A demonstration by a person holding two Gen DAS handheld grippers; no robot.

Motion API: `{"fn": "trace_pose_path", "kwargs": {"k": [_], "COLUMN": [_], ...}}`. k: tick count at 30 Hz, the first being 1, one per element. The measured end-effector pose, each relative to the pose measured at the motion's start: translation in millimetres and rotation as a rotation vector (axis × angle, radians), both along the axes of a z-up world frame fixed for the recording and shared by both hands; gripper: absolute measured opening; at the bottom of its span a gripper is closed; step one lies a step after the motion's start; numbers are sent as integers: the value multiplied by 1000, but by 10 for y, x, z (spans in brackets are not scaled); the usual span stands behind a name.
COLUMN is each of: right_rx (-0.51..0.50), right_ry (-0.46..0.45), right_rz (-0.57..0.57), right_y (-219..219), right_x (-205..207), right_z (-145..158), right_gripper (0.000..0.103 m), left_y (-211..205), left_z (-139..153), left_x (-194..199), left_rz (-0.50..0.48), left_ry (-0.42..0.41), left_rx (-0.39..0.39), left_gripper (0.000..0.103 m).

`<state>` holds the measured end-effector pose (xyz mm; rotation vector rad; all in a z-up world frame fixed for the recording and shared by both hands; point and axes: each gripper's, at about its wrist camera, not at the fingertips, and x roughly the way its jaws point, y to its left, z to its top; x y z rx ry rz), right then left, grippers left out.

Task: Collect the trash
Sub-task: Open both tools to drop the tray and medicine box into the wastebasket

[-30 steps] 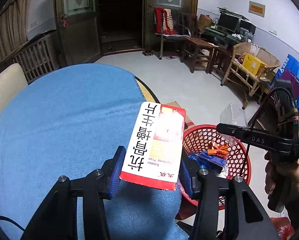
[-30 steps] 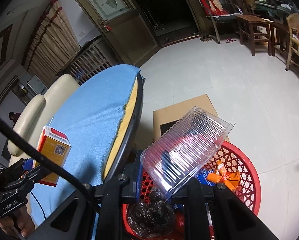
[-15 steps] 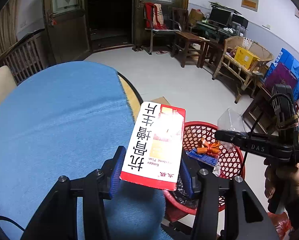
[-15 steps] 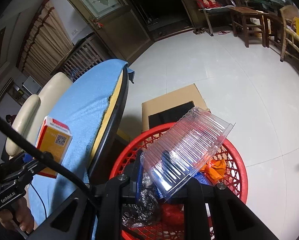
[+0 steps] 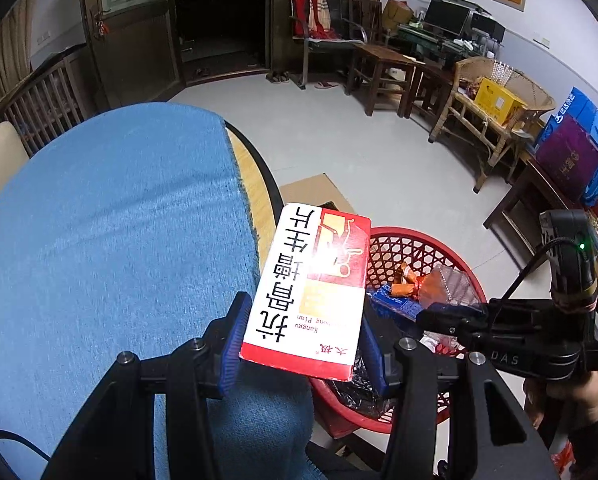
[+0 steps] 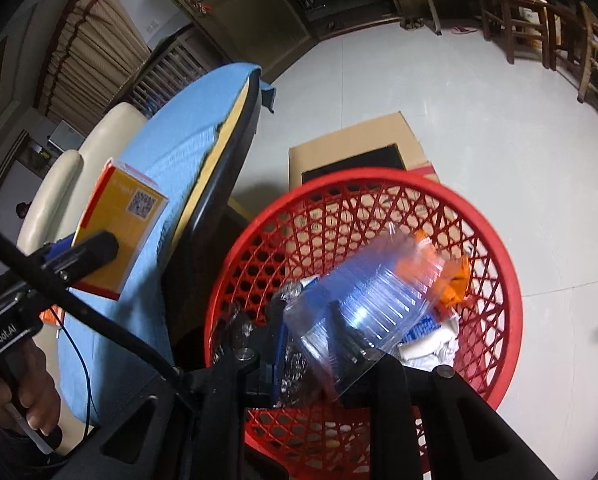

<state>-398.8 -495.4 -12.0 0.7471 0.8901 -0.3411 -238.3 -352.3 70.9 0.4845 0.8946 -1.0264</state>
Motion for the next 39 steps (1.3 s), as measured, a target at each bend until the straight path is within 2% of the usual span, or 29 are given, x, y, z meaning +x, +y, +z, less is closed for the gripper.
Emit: {"fn": "trace_pose_path", "kwargs": {"k": [6, 8, 9, 10, 14, 22, 31, 39], "right_rx": [58, 74, 74, 69, 46, -9, -73, -129], "right_ry": [53, 59, 60, 50, 13, -59, -122, -169], "right_rz": [-44, -64, -72, -81, -81, -160, -252, -322], "right_y": [-60, -79, -82, -80, -58, -100, -175, -298], "right_x": [-51, -91, -110, -138, -190, -480, -926, -1337], "right_z": [-150, -164, -158, -135, -6, 307, 590, 850], "right_gripper": [25, 47, 74, 77, 77, 77, 77, 77], "left_y": [60, 87, 96, 104, 124, 150, -174, -341], "left_z": [0, 6, 14, 20, 40, 34, -118, -268], "left_x": [4, -1, -1, -11, -55, -122, -463, -660], "left_rz": [14, 17, 18, 19, 22, 27, -56, -74], "left_ry": [4, 5, 6, 4, 1, 11, 26, 20], "left_rx": [12, 10, 9, 9, 10, 16, 41, 75], "left_gripper": [52, 52, 52, 52, 52, 52, 53, 53]}}
